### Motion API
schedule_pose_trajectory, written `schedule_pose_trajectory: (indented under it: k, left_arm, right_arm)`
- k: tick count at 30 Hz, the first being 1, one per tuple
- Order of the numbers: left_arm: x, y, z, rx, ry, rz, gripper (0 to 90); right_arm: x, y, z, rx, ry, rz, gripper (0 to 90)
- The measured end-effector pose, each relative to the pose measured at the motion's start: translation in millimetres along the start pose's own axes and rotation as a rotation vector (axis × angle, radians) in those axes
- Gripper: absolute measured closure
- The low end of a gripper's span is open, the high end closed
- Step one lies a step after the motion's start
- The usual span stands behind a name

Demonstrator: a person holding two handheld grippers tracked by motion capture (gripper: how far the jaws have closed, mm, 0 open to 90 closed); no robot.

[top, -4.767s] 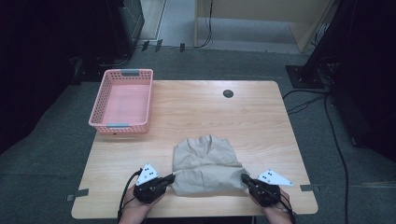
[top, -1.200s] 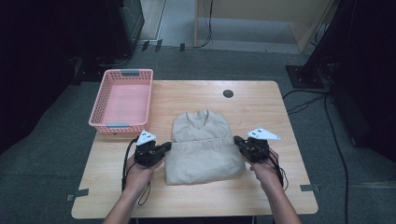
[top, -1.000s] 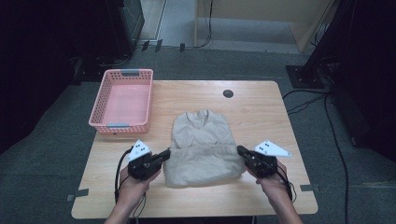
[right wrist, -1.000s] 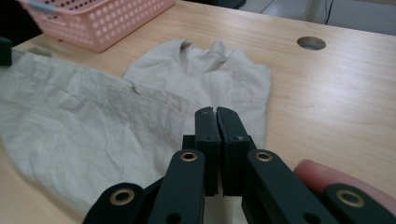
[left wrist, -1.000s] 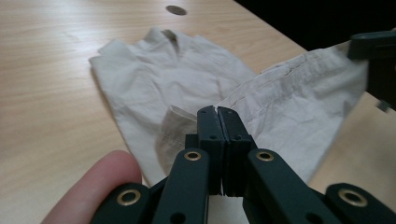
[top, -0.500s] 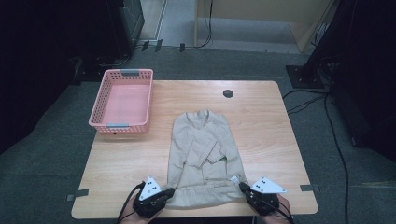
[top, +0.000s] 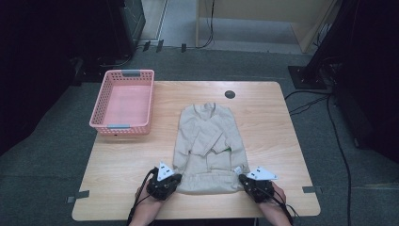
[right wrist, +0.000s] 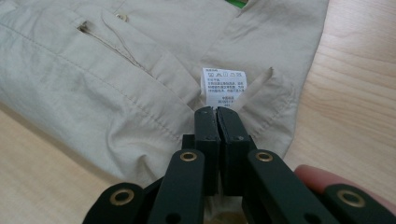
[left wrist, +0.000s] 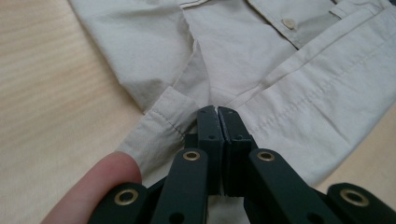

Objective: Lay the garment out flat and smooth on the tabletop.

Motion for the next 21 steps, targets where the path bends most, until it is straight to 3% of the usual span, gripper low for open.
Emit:
schedule_pose_trajectory:
  k: [4,8,13,15,18,20,21]
  left_arm:
    - [-7.1,12.6,13.1,-0.002,-0.012,0.021,89.0]
    - [-13.2,24.5,25.2,-0.004,-0.015,0.043,89.1]
    - [-18.4,32.6,34.5,0.003,-0.045,0.035,88.0]
    - [-18.8,28.2,36.2,0.02,-0.072,0.005,77.2]
    - [-22.1,15.8,40.5,0.056,-0.12,-0.076,54.2]
    - [-28.0,5.9,45.8,0.087,-0.171,-0.124,48.3]
    - [-31.3,1.2,49.2,0.106,-0.204,-0.146,47.2]
  right_arm:
    - [11.3,3.5,4.7,0.009,0.061,0.008,89.3]
    - [23.8,9.1,11.6,0.015,0.084,-0.007,89.5]
    - [36.5,16.6,21.1,0.023,0.093,-0.029,88.6]
    - [35.1,12.7,24.5,0.037,0.112,0.01,77.6]
    - [32.9,-8.5,35.4,0.118,0.13,0.081,65.3]
    - [36.5,-24.9,42.3,0.161,0.155,0.111,60.8]
    - [40.7,-32.2,45.2,0.176,0.163,0.104,59.8]
Point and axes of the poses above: each handheld gripper's, and its own axes: y roughly forward along the jaws, z roughly out of its top, x roughly to its right, the point moved 9 cm from there along y, roughly forward along the jaws, and after that the axes turned 6 degrees about z, right-handed, at the moved point
